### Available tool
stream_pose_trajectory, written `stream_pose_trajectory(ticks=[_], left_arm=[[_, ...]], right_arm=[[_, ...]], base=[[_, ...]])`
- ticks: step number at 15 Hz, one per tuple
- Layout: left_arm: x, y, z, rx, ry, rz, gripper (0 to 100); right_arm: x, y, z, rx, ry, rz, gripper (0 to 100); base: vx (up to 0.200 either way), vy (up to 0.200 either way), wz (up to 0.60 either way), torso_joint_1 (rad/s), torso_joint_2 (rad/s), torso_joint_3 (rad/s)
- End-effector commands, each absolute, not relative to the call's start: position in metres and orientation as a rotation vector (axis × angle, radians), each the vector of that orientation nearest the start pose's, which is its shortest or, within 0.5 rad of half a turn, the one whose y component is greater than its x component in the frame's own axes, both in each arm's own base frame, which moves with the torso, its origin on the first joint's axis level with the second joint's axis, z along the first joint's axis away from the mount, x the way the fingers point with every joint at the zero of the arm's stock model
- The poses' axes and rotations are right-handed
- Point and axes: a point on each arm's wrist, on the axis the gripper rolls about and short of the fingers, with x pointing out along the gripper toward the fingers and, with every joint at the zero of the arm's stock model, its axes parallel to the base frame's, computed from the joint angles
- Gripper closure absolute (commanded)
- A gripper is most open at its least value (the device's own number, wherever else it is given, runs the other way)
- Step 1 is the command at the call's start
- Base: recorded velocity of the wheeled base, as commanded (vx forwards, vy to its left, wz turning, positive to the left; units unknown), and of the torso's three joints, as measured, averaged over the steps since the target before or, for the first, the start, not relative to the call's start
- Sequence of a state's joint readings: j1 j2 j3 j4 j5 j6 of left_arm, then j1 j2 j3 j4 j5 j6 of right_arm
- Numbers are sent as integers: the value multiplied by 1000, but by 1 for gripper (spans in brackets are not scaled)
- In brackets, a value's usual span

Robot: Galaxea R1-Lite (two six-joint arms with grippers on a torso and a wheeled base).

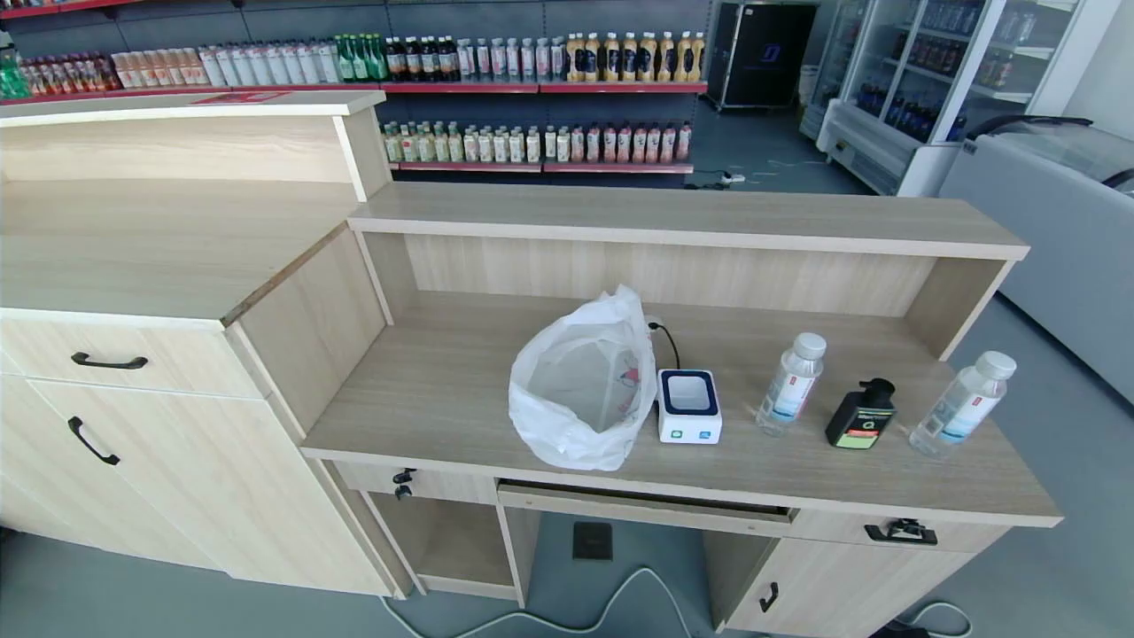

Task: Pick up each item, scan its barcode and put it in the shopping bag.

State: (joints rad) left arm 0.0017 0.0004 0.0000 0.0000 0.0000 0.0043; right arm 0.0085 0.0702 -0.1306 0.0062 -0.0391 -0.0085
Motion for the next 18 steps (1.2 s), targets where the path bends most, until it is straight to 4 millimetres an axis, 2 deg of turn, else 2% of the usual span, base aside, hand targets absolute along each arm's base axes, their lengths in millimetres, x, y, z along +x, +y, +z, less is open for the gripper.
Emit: stream_pose_trajectory(ticks=[1,2,3,4,5,6,7,8,11,15,18], left_arm=[[-23,0,75,5,0,2,0],[-23,0,75,5,0,2,0],[-23,0,75,5,0,2,0],[-23,0,75,5,0,2,0],[-23,0,75,5,0,2,0],[-23,0,75,5,0,2,0],[-23,0,75,5,0,2,0],[-23,0,75,5,0,2,0],[-23,0,75,5,0,2,0],[-23,0,75,5,0,2,0],[-23,0,75,5,0,2,0]], right_arm=[[57,0,268,56,76,-21,100],[99,-4,286,72,139,-74,100],[121,-12,284,50,189,-133,100],[146,-17,279,5,235,-138,100],[163,-20,270,0,238,-141,100],[171,-21,263,-2,248,-142,100],[189,-23,245,-3,253,-140,100],[204,-25,227,-2,269,-141,0],[232,-46,186,36,376,-161,0],[245,-69,150,41,464,-101,0],[262,-89,128,-58,480,-57,0]], base=[[0,0,0,0,0,0],[0,0,0,0,0,0],[0,0,0,0,0,0],[0,0,0,0,0,0],[0,0,0,0,0,0],[0,0,0,0,0,0],[0,0,0,0,0,0],[0,0,0,0,0,0],[0,0,0,0,0,0],[0,0,0,0,0,0],[0,0,0,0,0,0]])
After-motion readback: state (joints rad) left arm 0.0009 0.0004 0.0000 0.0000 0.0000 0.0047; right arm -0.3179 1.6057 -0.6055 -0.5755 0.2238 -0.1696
